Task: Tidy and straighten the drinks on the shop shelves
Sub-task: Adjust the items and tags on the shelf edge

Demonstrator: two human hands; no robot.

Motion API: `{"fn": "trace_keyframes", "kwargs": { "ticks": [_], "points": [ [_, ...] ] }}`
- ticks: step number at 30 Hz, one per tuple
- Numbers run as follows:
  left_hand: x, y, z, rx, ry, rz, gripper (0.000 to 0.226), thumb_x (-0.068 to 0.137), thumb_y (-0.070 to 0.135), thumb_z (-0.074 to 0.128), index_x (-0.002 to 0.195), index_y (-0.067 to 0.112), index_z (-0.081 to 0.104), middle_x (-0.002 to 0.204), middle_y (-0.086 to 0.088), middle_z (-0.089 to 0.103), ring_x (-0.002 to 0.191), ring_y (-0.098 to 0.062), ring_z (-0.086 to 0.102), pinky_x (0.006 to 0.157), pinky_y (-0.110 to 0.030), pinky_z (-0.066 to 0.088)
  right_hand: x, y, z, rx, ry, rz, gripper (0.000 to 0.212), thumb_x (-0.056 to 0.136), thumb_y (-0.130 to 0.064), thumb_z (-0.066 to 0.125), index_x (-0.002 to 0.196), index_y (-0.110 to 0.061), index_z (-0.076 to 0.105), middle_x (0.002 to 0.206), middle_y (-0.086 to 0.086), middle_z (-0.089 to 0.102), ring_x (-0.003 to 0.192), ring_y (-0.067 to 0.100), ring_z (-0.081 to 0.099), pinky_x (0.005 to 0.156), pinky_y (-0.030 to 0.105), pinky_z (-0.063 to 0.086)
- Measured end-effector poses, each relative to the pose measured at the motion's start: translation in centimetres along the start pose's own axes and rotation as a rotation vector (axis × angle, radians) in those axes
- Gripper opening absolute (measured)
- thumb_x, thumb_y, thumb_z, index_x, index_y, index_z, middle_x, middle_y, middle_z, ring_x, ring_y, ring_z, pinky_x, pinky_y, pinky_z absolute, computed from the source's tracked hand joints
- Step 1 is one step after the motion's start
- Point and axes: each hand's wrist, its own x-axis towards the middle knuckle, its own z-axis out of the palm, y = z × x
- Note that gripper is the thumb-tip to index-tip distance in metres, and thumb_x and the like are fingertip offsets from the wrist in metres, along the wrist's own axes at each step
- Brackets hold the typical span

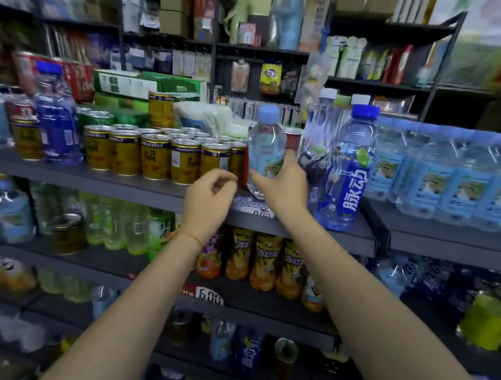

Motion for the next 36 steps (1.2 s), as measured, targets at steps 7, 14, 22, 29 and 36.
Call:
{"fn": "trace_keyframes", "kwargs": {
  "ticks": [7, 14, 22, 29, 36],
  "points": [
    [-1.6, 6.1, 4.6, -0.399, 0.002, 0.054, 0.021, 0.084, 0.038, 0.045, 0.088, 0.035, 0.065, 0.092, -0.005, 0.068, 0.085, -0.029, 0.064, 0.077, -0.055, 0.052, -5.5, -2.2, -6.8, 0.059, 0.355, -0.25, 0.071, 0.072, -0.052, 0.078, 0.121, -0.016, 0.042, 0.1, -0.009, 0.052, 0.097, 0.018, 0.061, 0.07, 0.034, 0.053],
    [-4.4, 10.1, 13.0, -0.272, -0.049, 0.242, 0.019, 0.087, 0.023, 0.05, 0.101, 0.028, 0.062, 0.104, -0.001, 0.065, 0.095, -0.015, 0.063, 0.086, -0.044, 0.053, -4.6, 3.2, -15.2, -0.087, 0.489, -0.193, 0.075, 0.076, -0.053, 0.075, 0.127, -0.009, 0.042, 0.105, -0.001, 0.059, 0.089, 0.022, 0.064, 0.064, 0.039, 0.054],
    [-5.6, 11.0, 22.1, 0.057, -0.287, 0.193, 0.062, 0.092, 0.013, 0.06, 0.149, 0.02, 0.034, 0.145, -0.003, 0.05, 0.13, -0.019, 0.049, 0.104, -0.032, 0.043, -0.4, 11.2, -19.4, -0.249, 0.283, -0.034, 0.071, 0.083, -0.054, 0.07, 0.125, -0.007, 0.038, 0.111, 0.009, 0.058, 0.089, 0.031, 0.061, 0.059, 0.035, 0.042],
    [-4.3, 9.0, 26.2, 0.111, -0.165, 0.069, 0.046, 0.091, 0.025, 0.065, 0.134, 0.021, 0.047, 0.125, -0.005, 0.066, 0.113, -0.026, 0.062, 0.092, -0.044, 0.051, 2.0, 15.7, -20.3, -0.269, 0.007, -0.063, 0.044, 0.097, -0.04, 0.058, 0.119, -0.004, 0.049, 0.099, 0.01, 0.054, 0.085, 0.026, 0.054, 0.059, 0.028, 0.037],
    [-3.2, 8.9, 28.3, 0.167, -0.117, 0.001, 0.05, 0.093, 0.016, 0.063, 0.138, 0.019, 0.042, 0.131, -0.006, 0.063, 0.119, -0.026, 0.059, 0.098, -0.037, 0.048, 1.2, 18.7, -21.6, -0.422, -0.031, -0.23, 0.023, 0.1, -0.021, 0.048, 0.119, -0.008, 0.053, 0.118, 0.01, 0.055, 0.088, 0.028, 0.058, 0.072, 0.041, 0.05]
  ]
}}
